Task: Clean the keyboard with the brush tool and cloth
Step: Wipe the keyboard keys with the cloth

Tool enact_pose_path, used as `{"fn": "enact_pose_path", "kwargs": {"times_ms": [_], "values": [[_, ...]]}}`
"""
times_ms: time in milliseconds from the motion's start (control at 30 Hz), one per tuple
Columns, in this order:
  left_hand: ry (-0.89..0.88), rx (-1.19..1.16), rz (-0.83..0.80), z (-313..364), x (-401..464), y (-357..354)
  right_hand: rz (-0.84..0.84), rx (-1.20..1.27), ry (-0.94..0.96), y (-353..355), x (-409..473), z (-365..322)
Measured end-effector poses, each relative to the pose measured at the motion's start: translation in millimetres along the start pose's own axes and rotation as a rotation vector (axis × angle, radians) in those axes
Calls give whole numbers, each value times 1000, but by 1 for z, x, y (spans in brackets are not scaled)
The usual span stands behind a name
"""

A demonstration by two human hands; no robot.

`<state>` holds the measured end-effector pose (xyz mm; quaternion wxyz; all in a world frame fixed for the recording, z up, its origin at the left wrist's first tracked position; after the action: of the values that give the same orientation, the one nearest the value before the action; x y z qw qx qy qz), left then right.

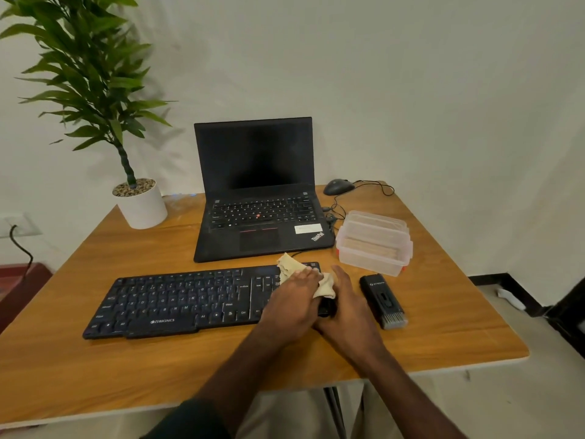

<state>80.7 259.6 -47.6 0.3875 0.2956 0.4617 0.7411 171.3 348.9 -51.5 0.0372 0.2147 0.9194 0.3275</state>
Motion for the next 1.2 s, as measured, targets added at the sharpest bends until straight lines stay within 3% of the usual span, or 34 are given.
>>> {"fn": "enact_pose_path", "kwargs": {"times_ms": [133,300,567,667,733,800,867,900,967,1067,1133,1200], "values": [[-76,-61,-32,1,-18,-4,-8,17,-21,1,0,4],[-145,-219,2,-3,-46,9,-40,-77,103,-2,-3,0],[60,-264,27,-57,-96,32,-70,-215,111,-6,1,-2],[296,-679,278,-76,-99,54,-81,-235,103,-8,0,-2],[458,-1040,560,-86,-96,68,-86,-235,98,-8,-1,-2],[564,-1212,816,-89,-88,78,-95,-243,103,-9,-1,-3],[591,-1040,888,-80,-78,86,-97,-245,105,-8,-2,-3],[540,-876,843,-69,-73,90,-96,-244,107,-8,-2,-3],[312,-532,607,-44,-62,83,-93,-252,119,-8,-2,-4],[-12,-10,130,-39,-55,33,-90,-309,148,-10,-2,-4],[-91,148,-5,-48,-57,10,-95,-411,184,-15,-2,-6],[-118,151,-2,-51,-59,5,-109,-500,256,-25,2,-11]]}}
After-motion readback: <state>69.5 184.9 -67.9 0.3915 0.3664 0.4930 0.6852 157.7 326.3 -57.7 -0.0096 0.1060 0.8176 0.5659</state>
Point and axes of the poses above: each hand's wrist, its own x-axis towards the middle knuckle, its own y-axis out of the back of the hand, z = x × y, the point moved 5 cm from there along x, towards the middle knuckle, and after that the axes turned 6 degrees about -z, right-handed, at the moved point
